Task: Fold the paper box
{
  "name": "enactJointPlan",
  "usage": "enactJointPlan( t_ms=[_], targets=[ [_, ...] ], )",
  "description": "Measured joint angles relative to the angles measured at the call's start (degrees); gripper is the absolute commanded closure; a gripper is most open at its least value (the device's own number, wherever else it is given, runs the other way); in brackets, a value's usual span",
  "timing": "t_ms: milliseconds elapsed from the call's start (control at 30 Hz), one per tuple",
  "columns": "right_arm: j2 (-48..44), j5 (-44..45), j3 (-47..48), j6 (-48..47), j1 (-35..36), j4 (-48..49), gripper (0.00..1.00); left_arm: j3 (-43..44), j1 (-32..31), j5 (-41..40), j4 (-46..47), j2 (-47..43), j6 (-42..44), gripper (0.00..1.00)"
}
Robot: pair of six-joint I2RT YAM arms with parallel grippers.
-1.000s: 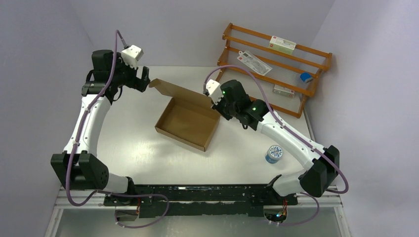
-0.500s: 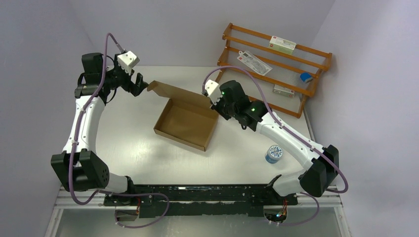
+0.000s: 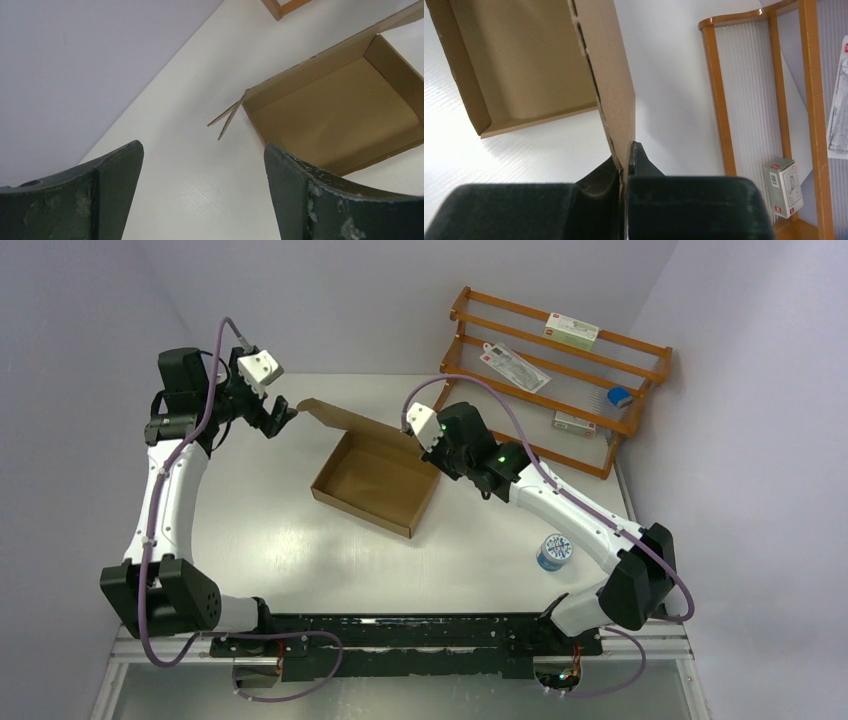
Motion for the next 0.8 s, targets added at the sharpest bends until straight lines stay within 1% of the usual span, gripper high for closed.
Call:
enactJointPlan(
  t_ms=[167,233,300,400,467,633,800],
  targets=[
    [0.0,-0.9,0.0,-0.9,0.0,0.2,1.0,-0.4,0.0,1.9,-0.3,-1.2,5.4,0.1],
    [0.0,-1.7,0.0,-1.3,0.0,0.2,1.0,0.3,0.0,3.3,-1.5,0.5,8.0,0.12],
    [0.0,-2.4,0.0,-1.5,0.0,0.2,1.0,1.7,0.0,5.6,-4.0,3.8,12.5,0.13],
    [0.0,-3.3,0.0,-1.6,0.0,0.3,1.0,1.5,0.0,7.3,-5.0,6.4,16.3,0.14],
    [0.0,-3.8,0.0,-1.6,0.0,0.4,1.0,0.7,0.0,7.7,-4.7,6.7,17.8,0.14],
    [0.4,-5.2,0.0,-1.7,0.0,0.9,1.0,-0.2,0.0,9.6,-4.5,6.8,21.2,0.2],
    [0.4,-5.6,0.0,-1.7,0.0,1.4,1.0,-0.2,0.0,10.7,-4.9,9.7,23.0,0.23]
  ],
)
